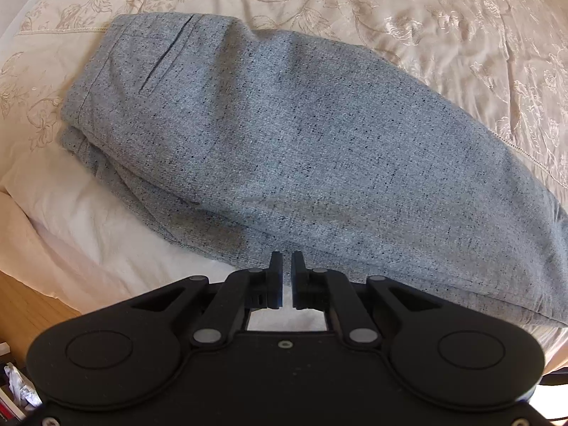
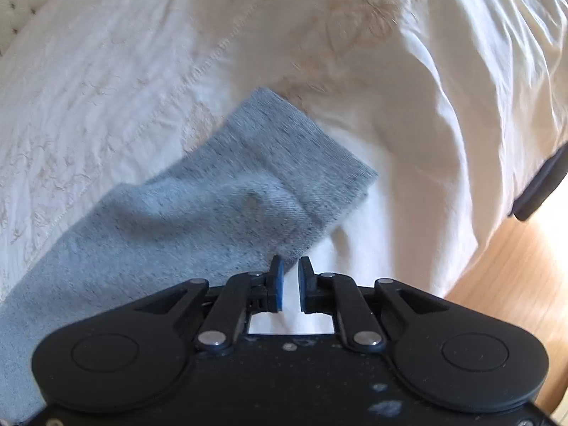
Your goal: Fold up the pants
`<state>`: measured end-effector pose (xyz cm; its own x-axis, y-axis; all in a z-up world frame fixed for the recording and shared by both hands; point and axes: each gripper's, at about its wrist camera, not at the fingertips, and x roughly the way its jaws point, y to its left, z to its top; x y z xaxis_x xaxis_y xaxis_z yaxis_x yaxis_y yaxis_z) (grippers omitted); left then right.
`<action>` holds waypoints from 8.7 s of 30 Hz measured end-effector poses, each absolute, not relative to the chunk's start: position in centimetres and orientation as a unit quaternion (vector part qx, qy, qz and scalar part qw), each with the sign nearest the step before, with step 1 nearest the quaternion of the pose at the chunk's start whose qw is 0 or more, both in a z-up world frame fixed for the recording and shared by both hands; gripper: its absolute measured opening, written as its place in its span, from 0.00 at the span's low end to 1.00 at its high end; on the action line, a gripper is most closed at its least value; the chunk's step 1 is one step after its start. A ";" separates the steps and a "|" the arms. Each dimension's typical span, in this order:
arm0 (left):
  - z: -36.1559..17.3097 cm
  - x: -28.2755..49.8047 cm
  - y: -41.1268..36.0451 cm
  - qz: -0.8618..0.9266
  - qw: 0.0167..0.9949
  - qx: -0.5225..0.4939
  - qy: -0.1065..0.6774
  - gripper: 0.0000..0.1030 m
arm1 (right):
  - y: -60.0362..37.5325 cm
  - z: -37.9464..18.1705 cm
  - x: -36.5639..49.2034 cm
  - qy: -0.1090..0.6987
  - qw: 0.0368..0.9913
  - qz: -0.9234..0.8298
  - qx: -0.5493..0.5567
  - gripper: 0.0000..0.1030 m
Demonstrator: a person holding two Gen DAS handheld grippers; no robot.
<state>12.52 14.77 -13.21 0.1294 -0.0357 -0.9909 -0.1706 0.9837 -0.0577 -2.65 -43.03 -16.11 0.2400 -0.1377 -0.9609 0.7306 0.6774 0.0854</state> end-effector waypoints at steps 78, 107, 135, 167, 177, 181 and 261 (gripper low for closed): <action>-13.9 13.6 22.3 -0.054 0.763 0.029 0.643 0.13 | -13.9 -18.2 3.6 0.525 0.794 -0.116 0.282 0.04; -14.5 16.1 21.9 0.024 0.746 -0.155 0.647 0.01 | -14.1 -17.9 3.2 0.540 0.790 -0.093 0.276 0.04; -14.1 16.3 25.5 0.038 0.747 -0.129 0.652 0.33 | -14.5 -17.8 2.5 0.556 0.780 -0.080 0.274 0.04; -12.1 15.6 22.3 0.009 0.729 -0.025 0.684 0.12 | -15.5 -18.8 3.2 0.615 0.738 -0.077 0.266 0.13; -11.4 23.7 20.5 -0.003 0.781 0.026 0.625 0.26 | -14.3 -14.2 8.6 0.575 0.782 0.013 0.242 0.18; -14.9 25.0 21.5 0.015 0.758 0.033 0.651 0.26 | -11.0 -13.8 13.4 0.558 0.802 0.063 0.205 0.21; -16.5 17.0 24.8 0.007 0.768 0.014 0.640 0.26 | -1.0 -18.7 27.9 0.545 0.787 0.182 0.224 0.05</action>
<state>17.02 24.80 -16.46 0.1796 0.0291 -0.9833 0.0066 0.9995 0.0308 27.92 -0.98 -18.72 0.3391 0.5303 -0.7771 -0.0427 0.8338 0.5504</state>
